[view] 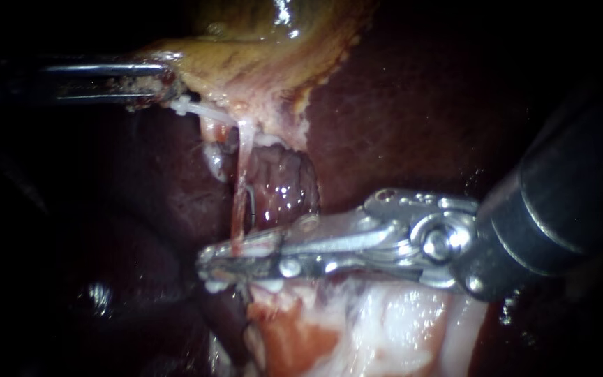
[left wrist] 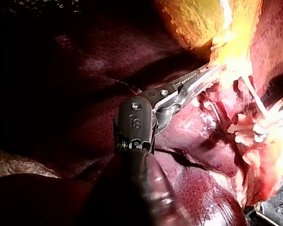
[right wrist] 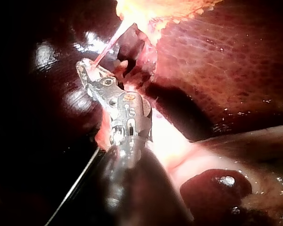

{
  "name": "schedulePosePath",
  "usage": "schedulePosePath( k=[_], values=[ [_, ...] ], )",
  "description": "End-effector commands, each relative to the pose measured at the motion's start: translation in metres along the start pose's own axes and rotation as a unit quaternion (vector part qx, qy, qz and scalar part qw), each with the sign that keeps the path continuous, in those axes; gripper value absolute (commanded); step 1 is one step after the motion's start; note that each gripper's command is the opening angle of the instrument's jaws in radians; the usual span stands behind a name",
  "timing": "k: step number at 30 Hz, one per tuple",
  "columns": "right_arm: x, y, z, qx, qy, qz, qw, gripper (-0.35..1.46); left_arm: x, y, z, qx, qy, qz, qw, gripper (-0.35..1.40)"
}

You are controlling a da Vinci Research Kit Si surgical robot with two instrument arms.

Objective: Going back second clip right tube

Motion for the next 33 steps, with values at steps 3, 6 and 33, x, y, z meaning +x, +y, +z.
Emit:
schedulePosePath(
  k=[3,6,33],
  values=[
    [-0.0003,0.0003,0.0001,0.008,0.002,-0.001,1.0000,-0.05,0.0000,0.0001,0.0000,0.000,0.000,0.000,1.0000,-0.35],
    [-0.0008,0.0010,0.0000,0.013,0.006,-0.004,0.9999,0.34,0.0000,0.0002,-0.0001,0.001,0.000,0.000,1.0000,-0.35],
    [-0.0046,0.0055,-0.0065,-0.053,0.041,-0.256,0.9643,0.50,0.0002,0.0006,-0.0005,-0.001,-0.001,-0.001,1.0000,-0.35]
  ],
)
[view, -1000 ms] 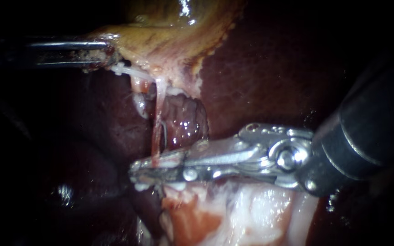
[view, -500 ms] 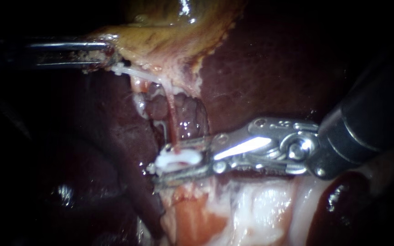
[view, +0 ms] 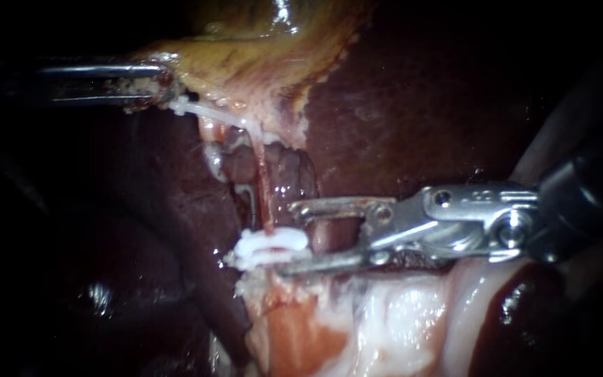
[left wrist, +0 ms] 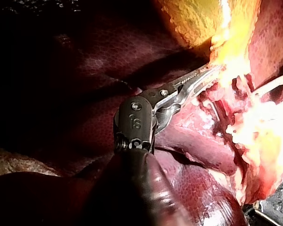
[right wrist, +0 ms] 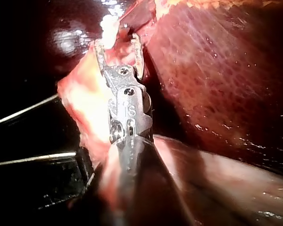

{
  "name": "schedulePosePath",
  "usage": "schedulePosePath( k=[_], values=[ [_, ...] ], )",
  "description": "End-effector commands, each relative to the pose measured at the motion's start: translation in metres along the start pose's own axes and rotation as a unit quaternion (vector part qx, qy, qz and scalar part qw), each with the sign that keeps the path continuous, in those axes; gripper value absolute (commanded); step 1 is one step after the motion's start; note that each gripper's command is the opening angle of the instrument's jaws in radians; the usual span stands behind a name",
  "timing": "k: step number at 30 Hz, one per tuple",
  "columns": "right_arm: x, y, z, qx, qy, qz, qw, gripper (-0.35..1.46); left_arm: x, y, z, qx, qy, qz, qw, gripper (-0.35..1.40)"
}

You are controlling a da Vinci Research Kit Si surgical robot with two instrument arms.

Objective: Going back second clip right tube

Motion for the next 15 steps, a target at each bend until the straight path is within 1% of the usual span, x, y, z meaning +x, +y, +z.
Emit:
schedulePosePath(
  k=[1,4,8,11,15],
  values=[
    [0.0000,0.0000,-0.0007,0.000,0.000,-0.002,1.0000,0.50,0.0000,0.0000,0.0000,-0.001,0.000,0.000,1.0000,-0.35],
    [-0.0002,0.0000,-0.0030,0.001,0.001,-0.022,0.9998,0.50,0.0000,0.0000,0.0000,-0.001,0.000,0.000,1.0000,-0.35],
    [-0.0004,0.0000,-0.0058,-0.008,0.003,-0.036,0.9993,0.50,0.0001,0.0000,0.0001,0.000,0.000,0.000,1.0000,-0.35],
    [-0.0003,0.0001,-0.0072,-0.017,0.003,-0.042,0.9989,0.50,0.0000,0.0000,0.0003,0.000,0.000,0.000,1.0000,-0.35],
    [-0.0001,0.0003,-0.0081,-0.020,0.003,-0.047,0.9987,0.50,-0.0002,0.0000,0.0006,0.000,0.000,0.001,1.0000,-0.35]
  ],
)
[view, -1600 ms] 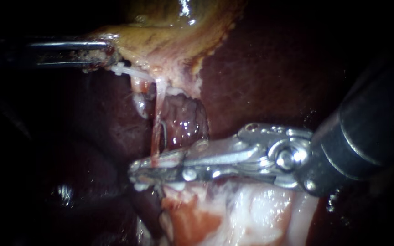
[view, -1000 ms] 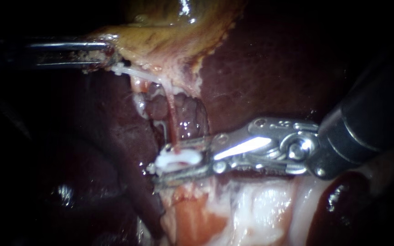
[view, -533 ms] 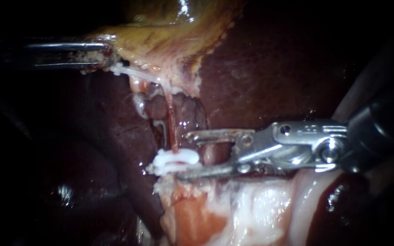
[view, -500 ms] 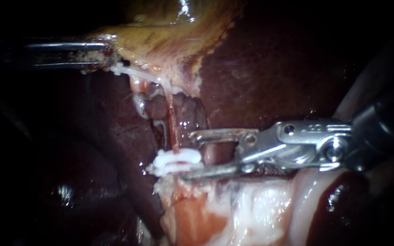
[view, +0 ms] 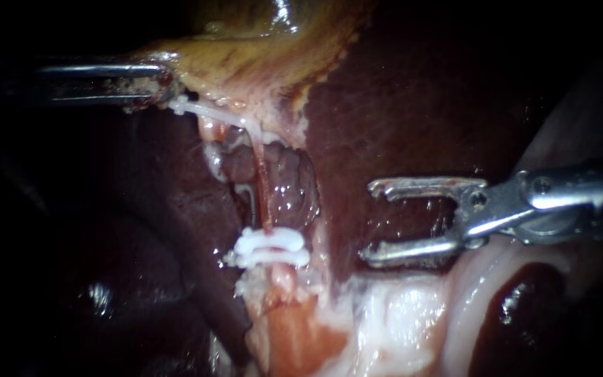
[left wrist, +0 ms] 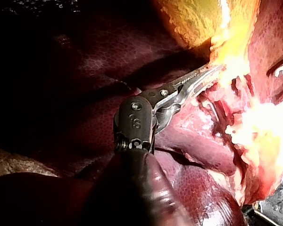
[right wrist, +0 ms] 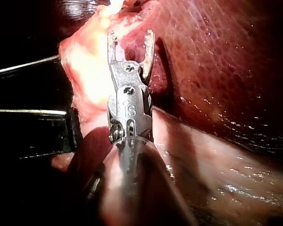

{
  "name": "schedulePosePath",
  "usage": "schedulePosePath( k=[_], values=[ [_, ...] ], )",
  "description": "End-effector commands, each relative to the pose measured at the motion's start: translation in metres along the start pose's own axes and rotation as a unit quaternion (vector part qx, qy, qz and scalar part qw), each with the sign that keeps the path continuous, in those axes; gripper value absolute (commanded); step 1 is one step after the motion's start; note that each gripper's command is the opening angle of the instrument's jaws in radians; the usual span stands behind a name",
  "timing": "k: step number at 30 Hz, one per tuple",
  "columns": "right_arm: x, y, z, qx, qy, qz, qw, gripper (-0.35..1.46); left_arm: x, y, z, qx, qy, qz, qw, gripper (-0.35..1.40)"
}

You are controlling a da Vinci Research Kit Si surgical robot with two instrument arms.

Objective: Going back second clip right tube

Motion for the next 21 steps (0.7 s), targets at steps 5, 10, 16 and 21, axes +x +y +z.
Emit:
schedulePosePath(
  k=[5,10,16,21],
  values=[
    [-0.0001,0.0000,-0.0002,0.005,0.000,0.000,1.0000,0.50,-0.0014,-0.0003,0.0013,-0.004,0.001,0.005,1.0000,-0.35],
    [-0.0001,0.0000,-0.0002,0.006,0.000,-0.003,1.0000,0.50,-0.0039,-0.0008,0.0035,-0.008,-0.009,0.009,0.9999,-0.35],
    [-0.0002,-0.0001,-0.0002,0.007,0.000,-0.003,1.0000,0.50,-0.0053,-0.0009,0.0047,-0.012,-0.015,0.005,0.9998,-0.35],
    [-0.0001,-0.0001,-0.0002,0.008,0.000,-0.003,1.0000,0.50,-0.0053,-0.0008,0.0047,-0.014,-0.015,0.005,0.9998,-0.35]
  ],
)
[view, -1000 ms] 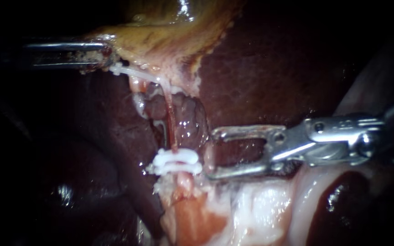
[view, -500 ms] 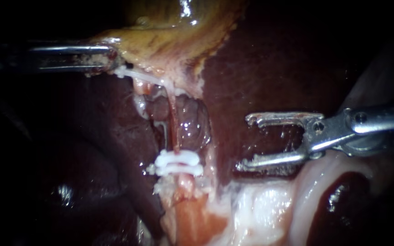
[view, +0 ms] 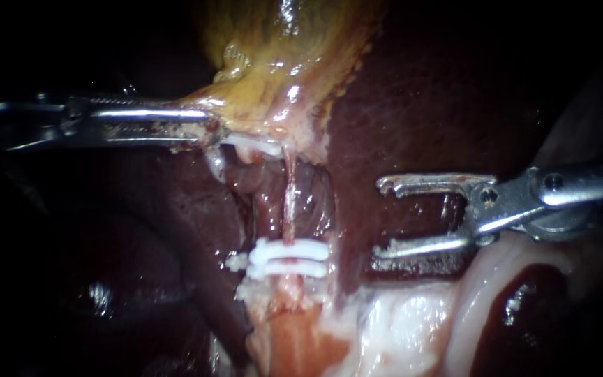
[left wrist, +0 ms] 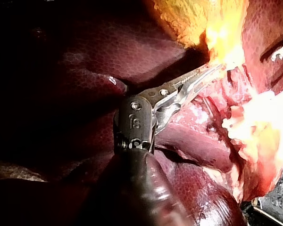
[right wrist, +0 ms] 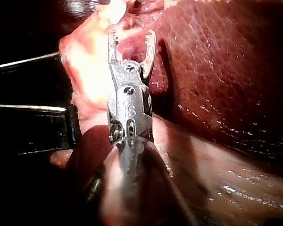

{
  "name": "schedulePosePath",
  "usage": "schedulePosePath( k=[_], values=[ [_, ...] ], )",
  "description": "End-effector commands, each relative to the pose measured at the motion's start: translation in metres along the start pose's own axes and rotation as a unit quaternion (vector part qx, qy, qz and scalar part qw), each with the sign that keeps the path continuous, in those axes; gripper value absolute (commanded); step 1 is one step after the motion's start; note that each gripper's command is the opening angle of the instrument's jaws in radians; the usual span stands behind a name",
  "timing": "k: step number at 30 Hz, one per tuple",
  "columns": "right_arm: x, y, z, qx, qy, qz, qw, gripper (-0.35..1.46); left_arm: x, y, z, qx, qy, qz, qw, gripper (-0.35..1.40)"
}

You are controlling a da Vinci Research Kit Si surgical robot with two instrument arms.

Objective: Going back second clip right tube

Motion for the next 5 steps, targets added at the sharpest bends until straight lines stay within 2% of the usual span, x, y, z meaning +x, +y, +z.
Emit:
schedulePosePath(
  k=[1,4,5],
  values=[
    [0.0001,0.0000,0.0000,0.002,0.000,0.000,1.0000,0.50,0.0001,0.0001,-0.0002,-0.001,0.000,0.000,1.0000,-0.35],
    [0.0003,0.0000,0.0004,0.012,0.000,0.001,0.9999,0.50,0.0009,0.0001,-0.0010,-0.004,-0.002,-0.003,1.0000,-0.35],
    [0.0004,0.0000,0.0007,0.018,-0.001,0.019,0.9997,0.50,0.0016,0.0000,-0.0016,-0.005,-0.002,-0.005,1.0000,-0.35]
  ],
)
